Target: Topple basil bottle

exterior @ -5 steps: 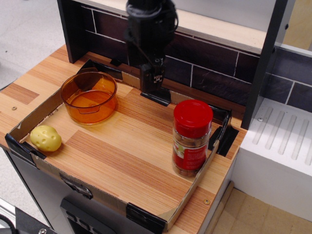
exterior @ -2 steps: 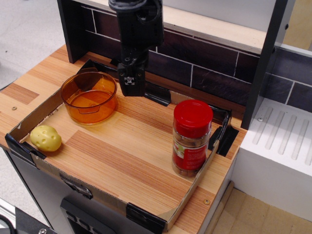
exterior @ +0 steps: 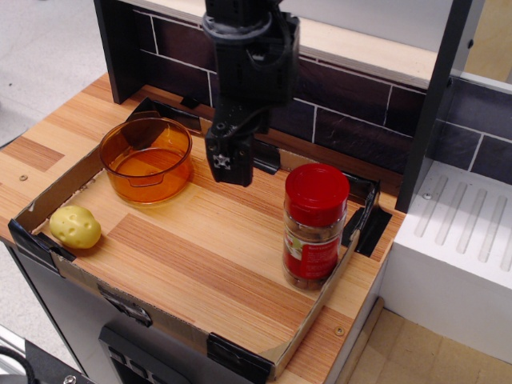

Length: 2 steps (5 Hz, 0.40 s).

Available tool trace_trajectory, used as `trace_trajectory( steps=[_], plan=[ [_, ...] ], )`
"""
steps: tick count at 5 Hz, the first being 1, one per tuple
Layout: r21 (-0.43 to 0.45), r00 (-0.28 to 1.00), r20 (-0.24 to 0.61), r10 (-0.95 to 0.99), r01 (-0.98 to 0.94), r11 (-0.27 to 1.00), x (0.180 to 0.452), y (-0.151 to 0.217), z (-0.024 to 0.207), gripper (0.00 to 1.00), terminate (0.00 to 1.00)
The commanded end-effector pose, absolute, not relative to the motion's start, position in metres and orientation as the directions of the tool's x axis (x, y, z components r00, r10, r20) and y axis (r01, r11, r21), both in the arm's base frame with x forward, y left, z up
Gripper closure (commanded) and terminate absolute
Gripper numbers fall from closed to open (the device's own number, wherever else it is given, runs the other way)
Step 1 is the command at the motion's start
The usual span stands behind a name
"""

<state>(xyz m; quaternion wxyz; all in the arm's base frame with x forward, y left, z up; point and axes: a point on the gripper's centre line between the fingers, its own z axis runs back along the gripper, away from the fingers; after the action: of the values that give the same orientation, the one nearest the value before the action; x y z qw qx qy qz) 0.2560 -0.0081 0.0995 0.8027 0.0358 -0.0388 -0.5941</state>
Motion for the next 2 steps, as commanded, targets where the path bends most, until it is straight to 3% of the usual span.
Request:
trace_trajectory(
  steps=[1,2],
  plan=[
    [0.159,0.204,-0.019,-0.979,0.967,0.198,0.254,-0.035,0.1,0.0,0.0],
    [0.132,0.184,-0.026,-0.982,0.975,0.18,0.253,-0.049,0.095,0.0,0.0]
  ],
)
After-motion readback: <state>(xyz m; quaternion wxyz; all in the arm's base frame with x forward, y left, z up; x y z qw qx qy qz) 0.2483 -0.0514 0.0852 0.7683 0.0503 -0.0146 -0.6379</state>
